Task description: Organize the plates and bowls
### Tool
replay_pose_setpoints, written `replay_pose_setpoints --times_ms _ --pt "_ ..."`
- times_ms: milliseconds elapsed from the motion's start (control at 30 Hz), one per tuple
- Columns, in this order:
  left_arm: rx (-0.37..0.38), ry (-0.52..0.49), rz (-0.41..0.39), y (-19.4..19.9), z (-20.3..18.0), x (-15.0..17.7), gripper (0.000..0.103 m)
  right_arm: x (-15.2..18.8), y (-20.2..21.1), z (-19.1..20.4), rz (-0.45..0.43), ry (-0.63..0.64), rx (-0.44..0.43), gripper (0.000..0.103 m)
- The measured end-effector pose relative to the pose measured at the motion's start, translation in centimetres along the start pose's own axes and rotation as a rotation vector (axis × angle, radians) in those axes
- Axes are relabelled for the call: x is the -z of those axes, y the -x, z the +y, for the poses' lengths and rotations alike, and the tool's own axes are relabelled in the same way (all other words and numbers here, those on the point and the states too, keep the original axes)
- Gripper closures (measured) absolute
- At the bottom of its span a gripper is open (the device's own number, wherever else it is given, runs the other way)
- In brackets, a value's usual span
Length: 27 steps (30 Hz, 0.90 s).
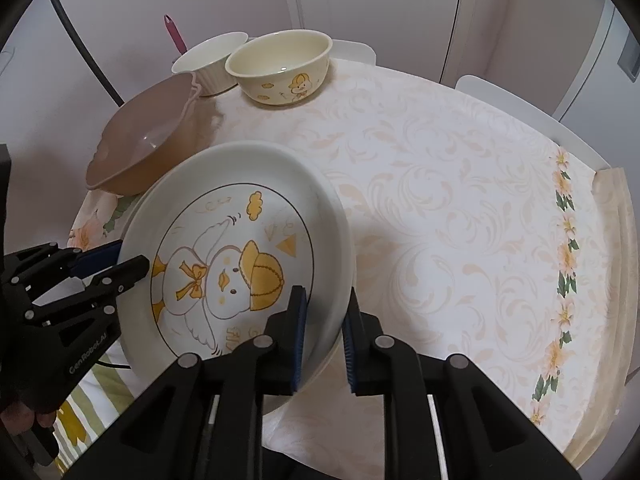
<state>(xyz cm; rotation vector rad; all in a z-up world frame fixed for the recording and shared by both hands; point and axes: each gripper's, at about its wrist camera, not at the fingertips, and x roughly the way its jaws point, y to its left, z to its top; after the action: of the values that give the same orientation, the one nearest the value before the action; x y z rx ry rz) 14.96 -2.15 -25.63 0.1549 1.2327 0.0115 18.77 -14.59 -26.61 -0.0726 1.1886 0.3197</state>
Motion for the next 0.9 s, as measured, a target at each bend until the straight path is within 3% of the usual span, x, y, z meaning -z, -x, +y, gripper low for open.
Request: replay_pose_setpoints --times_ms 133,200,300,533,633,700,900 --pt "0.020 -0.009 -0.001 0.0 -0.1 0.0 0.075 -0.1 -0.1 0.7 0.005 0.006 -0.025 0.069" --pt "0.058 -0.015 0.002 -0.1 -0.5 0.0 0.055 -0.1 -0.1 1.1 -0.002 0.005 -0.038 0.057" --pt "0.062 -0.022 0.002 -0.2 -1.3 0.0 0.041 0.0 -0.1 1.1 -0.014 -0.015 -0.036 0.057" --pt "0.075 -0.011 -0.004 0.1 -1.4 0.2 0.038 -0.2 0.5 0.8 -0.037 -0.035 -0.062 0.056" --pt "0.041 -0.033 -0.029 0.7 -1.6 0.3 0.036 -0.4 0.7 0.6 -0.045 -0.042 -0.070 0.056" --pt "0.032 -0.035 -0.049 1.2 -1.5 0.3 0.026 -0.4 0.7 0.6 -0.049 -0.043 -0.069 0.056" --pt "0.050 0.014 -0.067 2.1 -0.3 -0.1 0.026 -0.7 1.2 0.3 -0.059 -0.056 -0.084 0.056"
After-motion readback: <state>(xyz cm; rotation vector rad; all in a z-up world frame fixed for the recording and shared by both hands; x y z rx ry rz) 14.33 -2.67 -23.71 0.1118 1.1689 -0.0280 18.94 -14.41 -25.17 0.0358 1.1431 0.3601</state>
